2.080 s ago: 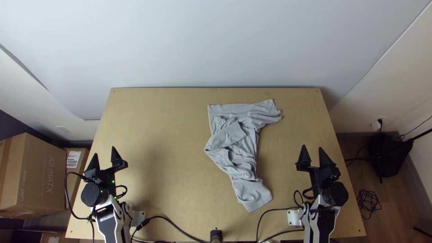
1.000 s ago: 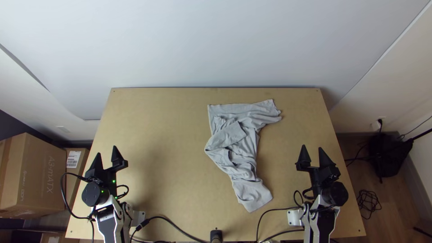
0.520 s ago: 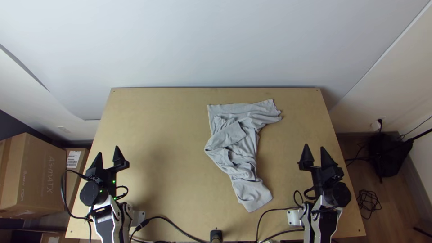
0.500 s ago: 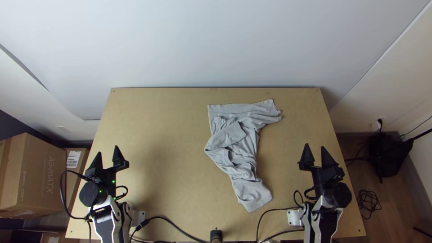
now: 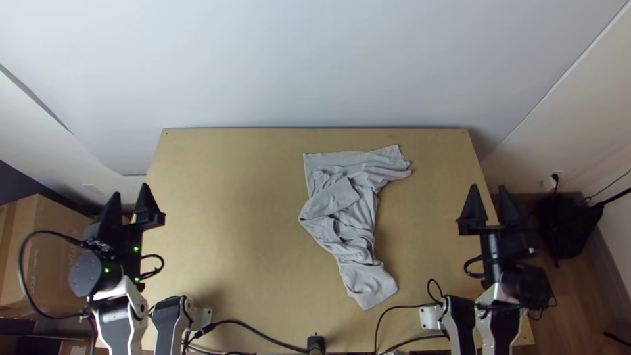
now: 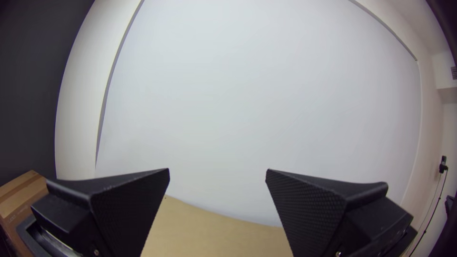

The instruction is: Fold the t-shirt

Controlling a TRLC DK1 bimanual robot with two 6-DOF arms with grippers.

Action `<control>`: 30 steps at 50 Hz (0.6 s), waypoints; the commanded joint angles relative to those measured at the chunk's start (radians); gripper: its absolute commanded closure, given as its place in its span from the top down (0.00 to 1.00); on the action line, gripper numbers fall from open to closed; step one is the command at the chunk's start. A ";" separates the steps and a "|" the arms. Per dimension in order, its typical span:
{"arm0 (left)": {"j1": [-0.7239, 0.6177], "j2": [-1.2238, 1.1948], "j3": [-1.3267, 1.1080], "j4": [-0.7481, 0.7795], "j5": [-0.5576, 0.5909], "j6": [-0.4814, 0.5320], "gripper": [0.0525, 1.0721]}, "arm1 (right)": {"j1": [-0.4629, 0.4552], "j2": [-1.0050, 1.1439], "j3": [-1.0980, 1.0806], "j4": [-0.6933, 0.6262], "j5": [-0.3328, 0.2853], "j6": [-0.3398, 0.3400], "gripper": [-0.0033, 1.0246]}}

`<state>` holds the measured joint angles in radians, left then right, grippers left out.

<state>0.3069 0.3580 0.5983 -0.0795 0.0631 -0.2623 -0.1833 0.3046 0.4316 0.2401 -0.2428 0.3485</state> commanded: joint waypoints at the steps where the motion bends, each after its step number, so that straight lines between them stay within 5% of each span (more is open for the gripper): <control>1: -0.012 0.105 0.136 -0.049 0.004 -0.023 0.95 | 0.045 0.153 0.145 0.013 0.007 0.020 0.96; 6: -0.022 0.210 0.262 -0.161 0.004 -0.020 0.95 | 0.104 0.275 0.280 -0.053 0.007 0.020 0.96; 13: -0.035 0.358 0.432 -0.330 0.003 -0.020 0.95 | 0.228 0.485 0.524 -0.351 0.011 0.026 0.96; 19: -0.031 0.473 0.557 -0.479 0.003 -0.022 0.95 | 0.283 0.630 0.677 -0.538 0.011 0.103 0.96; 30: -0.025 0.605 0.676 -0.707 0.004 -0.041 0.95 | 0.466 0.758 0.750 -0.610 0.042 0.170 0.96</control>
<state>0.2768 0.9199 1.2148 -0.7177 0.0628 -0.2749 0.2039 1.0122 1.1381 -0.3450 -0.2176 0.4664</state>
